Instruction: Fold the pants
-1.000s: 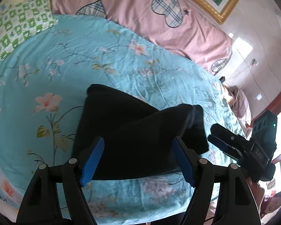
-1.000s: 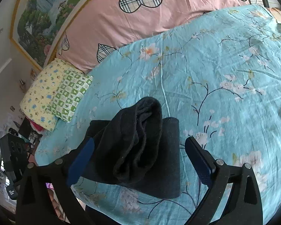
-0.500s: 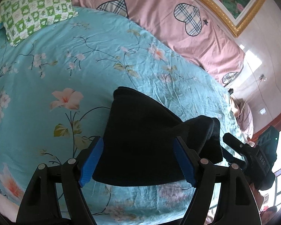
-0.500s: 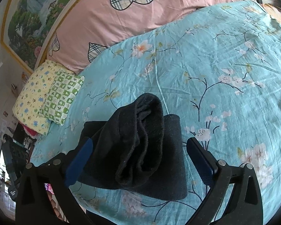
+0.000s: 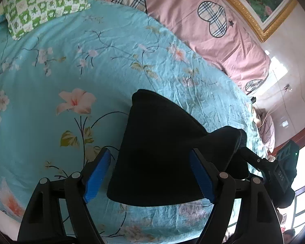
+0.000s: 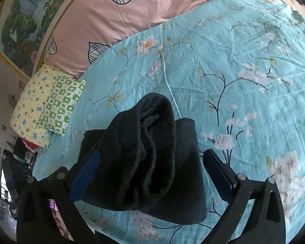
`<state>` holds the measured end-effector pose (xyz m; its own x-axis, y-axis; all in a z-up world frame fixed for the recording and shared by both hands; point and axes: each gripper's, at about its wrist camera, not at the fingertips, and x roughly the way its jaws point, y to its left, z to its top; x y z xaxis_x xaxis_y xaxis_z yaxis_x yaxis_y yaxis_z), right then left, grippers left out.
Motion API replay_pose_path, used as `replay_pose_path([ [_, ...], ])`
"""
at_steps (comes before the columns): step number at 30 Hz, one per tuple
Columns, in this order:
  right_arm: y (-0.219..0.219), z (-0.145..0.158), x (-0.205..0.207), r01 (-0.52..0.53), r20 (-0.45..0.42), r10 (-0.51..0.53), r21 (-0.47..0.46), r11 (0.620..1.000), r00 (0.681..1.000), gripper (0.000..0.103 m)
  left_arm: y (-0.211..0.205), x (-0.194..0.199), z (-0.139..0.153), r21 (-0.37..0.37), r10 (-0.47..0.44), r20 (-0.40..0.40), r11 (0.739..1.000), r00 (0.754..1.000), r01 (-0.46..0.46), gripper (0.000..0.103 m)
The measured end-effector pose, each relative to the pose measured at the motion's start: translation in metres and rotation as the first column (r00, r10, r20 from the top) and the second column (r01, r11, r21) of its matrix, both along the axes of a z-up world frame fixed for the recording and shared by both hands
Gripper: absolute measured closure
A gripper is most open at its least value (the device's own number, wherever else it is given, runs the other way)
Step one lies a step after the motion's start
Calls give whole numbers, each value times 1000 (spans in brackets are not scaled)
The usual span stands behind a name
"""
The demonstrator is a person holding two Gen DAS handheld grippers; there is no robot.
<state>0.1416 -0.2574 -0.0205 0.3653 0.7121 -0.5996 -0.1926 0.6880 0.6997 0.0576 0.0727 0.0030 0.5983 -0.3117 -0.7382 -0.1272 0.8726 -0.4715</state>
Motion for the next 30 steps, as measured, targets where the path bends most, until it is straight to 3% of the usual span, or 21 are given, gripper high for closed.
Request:
replay_pose_path([
  [13, 7, -18, 3, -43, -7, 43, 9, 999, 999, 3, -1, 14, -16, -11, -9, -45, 1000, 999, 9, 23],
  [15, 6, -24, 3, -49, -18, 50, 26, 998, 999, 13, -1, 16, -18, -6, -11, -51, 1000, 999, 11, 23],
  [21, -3, -32, -1, -59, -14, 60, 62, 996, 998, 31, -3, 23, -23, -14, -15, -64, 1000, 998, 14, 23],
  [27, -18, -40, -7, -48, -16, 50, 142, 989, 999, 45, -9, 31, -29, -12, -30, -78, 1000, 997, 29, 22],
  [30, -23, -44, -9, -49, -13, 52, 168, 985, 999, 48, -12, 34, -33, -5, -36, -86, 999, 996, 36, 22],
])
